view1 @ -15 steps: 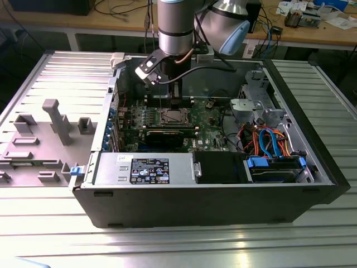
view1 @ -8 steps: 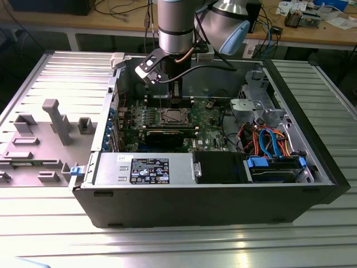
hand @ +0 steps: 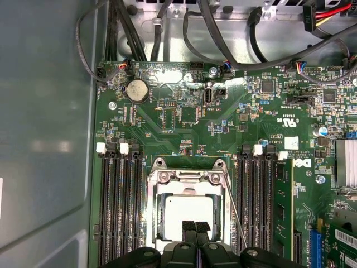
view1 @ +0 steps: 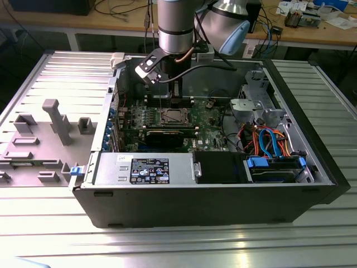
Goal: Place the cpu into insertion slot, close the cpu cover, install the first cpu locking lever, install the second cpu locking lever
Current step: 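Install the first cpu locking lever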
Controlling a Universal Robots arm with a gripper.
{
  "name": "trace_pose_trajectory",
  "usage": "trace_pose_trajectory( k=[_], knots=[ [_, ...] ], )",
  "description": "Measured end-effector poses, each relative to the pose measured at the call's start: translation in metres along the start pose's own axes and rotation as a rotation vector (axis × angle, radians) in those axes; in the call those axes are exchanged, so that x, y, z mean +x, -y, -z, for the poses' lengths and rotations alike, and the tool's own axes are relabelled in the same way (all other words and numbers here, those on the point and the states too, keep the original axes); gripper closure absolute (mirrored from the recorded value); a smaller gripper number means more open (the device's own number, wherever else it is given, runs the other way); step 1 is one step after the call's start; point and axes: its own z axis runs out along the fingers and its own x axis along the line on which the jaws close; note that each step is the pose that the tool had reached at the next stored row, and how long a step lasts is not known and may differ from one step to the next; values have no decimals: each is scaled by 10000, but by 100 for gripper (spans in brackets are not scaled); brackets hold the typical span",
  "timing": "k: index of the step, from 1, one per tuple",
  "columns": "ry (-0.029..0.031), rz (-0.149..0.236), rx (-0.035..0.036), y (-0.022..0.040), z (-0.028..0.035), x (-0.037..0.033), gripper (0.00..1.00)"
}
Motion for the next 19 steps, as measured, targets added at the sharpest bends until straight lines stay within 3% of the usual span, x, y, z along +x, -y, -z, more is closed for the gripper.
trace_pose_trajectory(
  k=[19],
  knots=[
    [0,0,0,-4,80,-1,89]
  ],
)
